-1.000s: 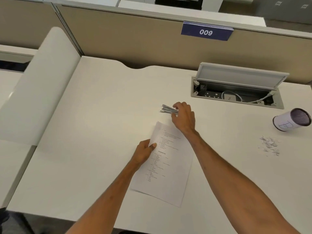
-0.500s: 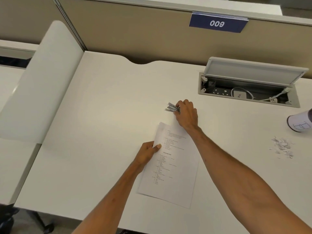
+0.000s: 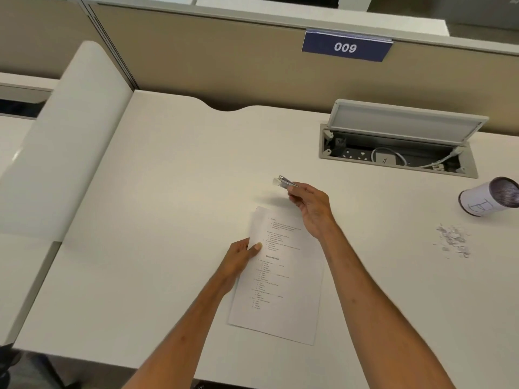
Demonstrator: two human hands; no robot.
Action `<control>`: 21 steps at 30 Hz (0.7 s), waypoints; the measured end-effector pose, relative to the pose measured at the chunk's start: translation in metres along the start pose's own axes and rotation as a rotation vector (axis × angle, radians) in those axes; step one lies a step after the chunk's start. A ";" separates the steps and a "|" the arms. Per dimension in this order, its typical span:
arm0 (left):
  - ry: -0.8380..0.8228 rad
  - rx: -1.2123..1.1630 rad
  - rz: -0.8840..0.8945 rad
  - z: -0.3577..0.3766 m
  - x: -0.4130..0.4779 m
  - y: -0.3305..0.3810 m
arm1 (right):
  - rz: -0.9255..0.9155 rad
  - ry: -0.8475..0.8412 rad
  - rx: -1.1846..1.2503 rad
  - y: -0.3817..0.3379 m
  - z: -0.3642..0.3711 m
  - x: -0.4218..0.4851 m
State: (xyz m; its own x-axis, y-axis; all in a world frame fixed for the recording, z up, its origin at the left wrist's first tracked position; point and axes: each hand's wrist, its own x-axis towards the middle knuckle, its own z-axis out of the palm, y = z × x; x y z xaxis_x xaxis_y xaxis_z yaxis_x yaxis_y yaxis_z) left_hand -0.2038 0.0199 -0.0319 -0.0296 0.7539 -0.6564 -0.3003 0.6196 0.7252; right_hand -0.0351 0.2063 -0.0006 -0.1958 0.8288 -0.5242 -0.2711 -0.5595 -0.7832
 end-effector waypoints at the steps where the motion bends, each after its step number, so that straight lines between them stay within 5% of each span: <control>1: -0.003 0.007 0.015 0.001 -0.002 -0.001 | 0.019 -0.013 0.064 0.000 -0.002 -0.005; 5: 0.029 0.044 0.078 0.007 -0.010 -0.003 | 0.055 0.001 0.141 0.003 -0.009 -0.022; 12: 0.111 0.236 0.154 0.019 -0.020 -0.006 | -0.003 -0.059 -0.225 0.008 -0.026 -0.049; 21: 0.051 0.209 0.205 0.031 -0.035 0.005 | -0.018 -0.080 -0.135 0.002 -0.035 -0.070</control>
State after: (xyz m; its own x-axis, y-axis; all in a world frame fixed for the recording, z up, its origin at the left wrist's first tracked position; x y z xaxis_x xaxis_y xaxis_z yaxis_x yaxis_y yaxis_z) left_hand -0.1750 0.0033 0.0006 -0.1185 0.8593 -0.4975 -0.0808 0.4910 0.8674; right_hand 0.0112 0.1472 0.0226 -0.2680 0.8320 -0.4857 -0.1469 -0.5335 -0.8329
